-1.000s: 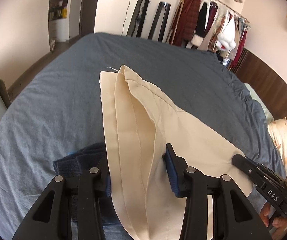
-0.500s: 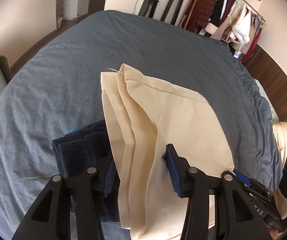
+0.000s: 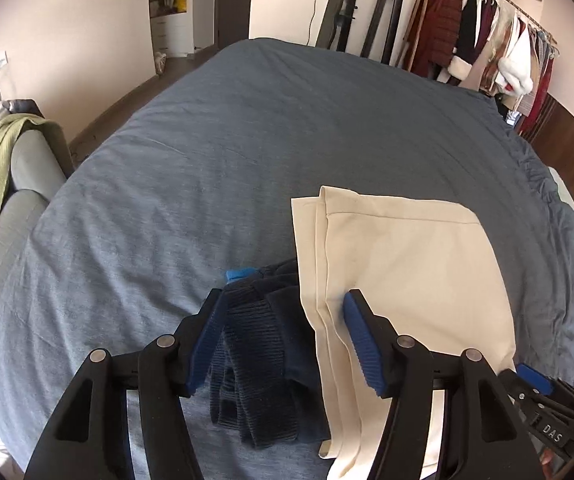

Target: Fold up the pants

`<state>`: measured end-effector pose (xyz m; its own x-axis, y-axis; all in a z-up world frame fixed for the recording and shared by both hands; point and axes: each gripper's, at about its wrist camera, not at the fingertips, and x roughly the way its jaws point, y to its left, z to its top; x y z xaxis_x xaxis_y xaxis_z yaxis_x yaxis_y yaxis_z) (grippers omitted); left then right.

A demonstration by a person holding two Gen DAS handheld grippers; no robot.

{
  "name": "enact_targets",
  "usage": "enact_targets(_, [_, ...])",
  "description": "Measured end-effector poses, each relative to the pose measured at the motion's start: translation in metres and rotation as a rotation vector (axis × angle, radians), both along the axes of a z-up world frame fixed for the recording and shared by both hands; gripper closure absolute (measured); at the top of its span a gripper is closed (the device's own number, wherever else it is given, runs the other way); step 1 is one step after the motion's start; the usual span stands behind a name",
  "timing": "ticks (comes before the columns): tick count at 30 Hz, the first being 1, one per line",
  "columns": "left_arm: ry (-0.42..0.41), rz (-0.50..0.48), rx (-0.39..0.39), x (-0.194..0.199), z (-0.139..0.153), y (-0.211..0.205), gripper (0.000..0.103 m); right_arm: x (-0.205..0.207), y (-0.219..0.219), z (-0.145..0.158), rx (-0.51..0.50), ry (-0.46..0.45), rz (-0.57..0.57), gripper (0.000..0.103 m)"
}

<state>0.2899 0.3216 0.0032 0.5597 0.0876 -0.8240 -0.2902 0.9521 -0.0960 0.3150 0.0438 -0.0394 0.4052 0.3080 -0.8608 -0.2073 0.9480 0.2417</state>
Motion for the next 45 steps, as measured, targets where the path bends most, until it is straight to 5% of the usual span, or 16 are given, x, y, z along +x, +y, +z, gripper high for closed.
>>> enact_targets(14, [-0.038, -0.018, 0.195, -0.008, 0.003, -0.025, 0.043, -0.034, -0.021, -0.024, -0.076, 0.146, -0.058, 0.057])
enact_targets(26, [-0.198, -0.037, 0.219, -0.072, 0.059, -0.061, 0.03, -0.063, -0.045, 0.04, 0.069, -0.151, -0.001, 0.051])
enact_targets(36, [-0.252, -0.031, 0.251, -0.121, 0.056, -0.115, 0.013, -0.095, -0.072, 0.073, 0.051, -0.416, 0.029, 0.018])
enact_targets(41, [-0.319, -0.045, 0.336, -0.141, 0.048, -0.145, 0.005, -0.1, -0.081, 0.076, 0.057, -0.478, 0.041, 0.016])
enact_targets(45, [-0.357, -0.034, 0.313, -0.154, 0.035, -0.153, 0.002, -0.109, -0.092, 0.062, 0.066, -0.482, 0.057, 0.016])
